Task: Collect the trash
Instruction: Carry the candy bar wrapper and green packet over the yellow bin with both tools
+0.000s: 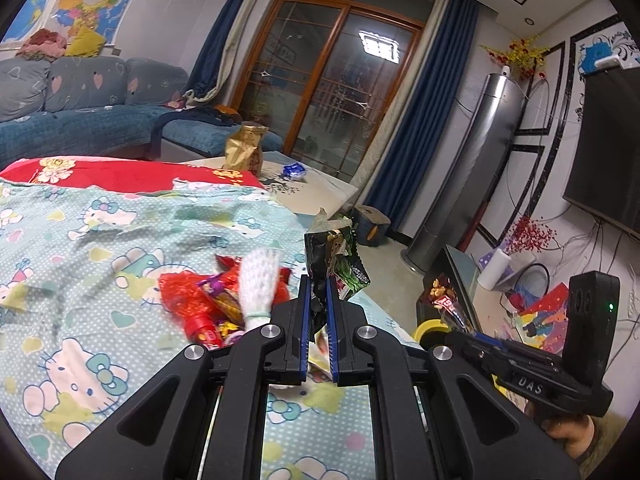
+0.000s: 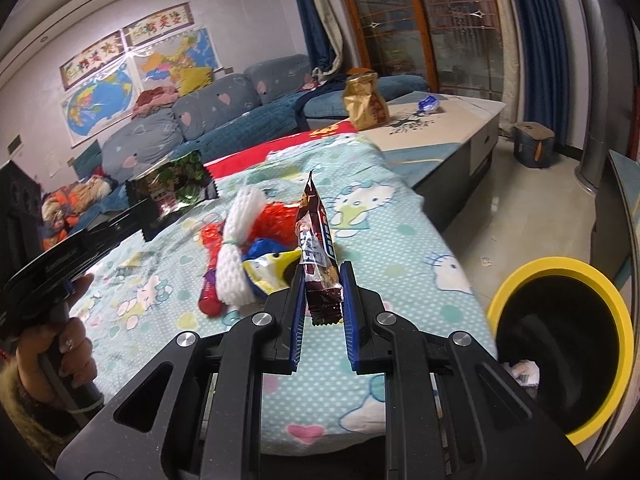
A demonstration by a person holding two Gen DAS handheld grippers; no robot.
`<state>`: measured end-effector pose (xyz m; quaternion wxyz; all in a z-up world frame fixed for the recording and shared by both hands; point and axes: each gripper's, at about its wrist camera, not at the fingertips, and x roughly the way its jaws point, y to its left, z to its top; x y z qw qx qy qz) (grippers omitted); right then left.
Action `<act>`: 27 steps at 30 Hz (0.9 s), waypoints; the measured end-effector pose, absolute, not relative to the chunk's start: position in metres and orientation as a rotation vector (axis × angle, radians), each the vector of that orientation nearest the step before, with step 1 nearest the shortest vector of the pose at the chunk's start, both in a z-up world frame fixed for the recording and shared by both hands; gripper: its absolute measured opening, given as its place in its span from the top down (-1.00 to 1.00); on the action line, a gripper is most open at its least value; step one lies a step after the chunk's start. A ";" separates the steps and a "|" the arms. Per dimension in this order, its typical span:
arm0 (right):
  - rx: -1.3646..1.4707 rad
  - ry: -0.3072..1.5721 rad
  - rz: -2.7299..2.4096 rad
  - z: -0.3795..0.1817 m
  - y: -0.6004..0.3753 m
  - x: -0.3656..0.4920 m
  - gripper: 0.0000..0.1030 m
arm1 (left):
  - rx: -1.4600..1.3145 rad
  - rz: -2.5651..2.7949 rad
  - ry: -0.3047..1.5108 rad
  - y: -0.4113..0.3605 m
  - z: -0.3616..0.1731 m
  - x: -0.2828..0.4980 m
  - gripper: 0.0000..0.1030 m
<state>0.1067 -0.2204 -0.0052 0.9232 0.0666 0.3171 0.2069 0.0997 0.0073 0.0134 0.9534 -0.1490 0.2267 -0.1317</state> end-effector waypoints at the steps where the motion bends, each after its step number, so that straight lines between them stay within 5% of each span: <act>1: 0.140 0.650 0.417 -0.005 -0.223 0.107 0.76 | -0.297 -0.277 0.462 0.003 0.014 0.100 0.86; 27: 0.262 0.640 0.245 -0.008 -0.304 0.111 0.76 | -0.174 -0.425 0.521 -0.084 0.002 0.105 0.86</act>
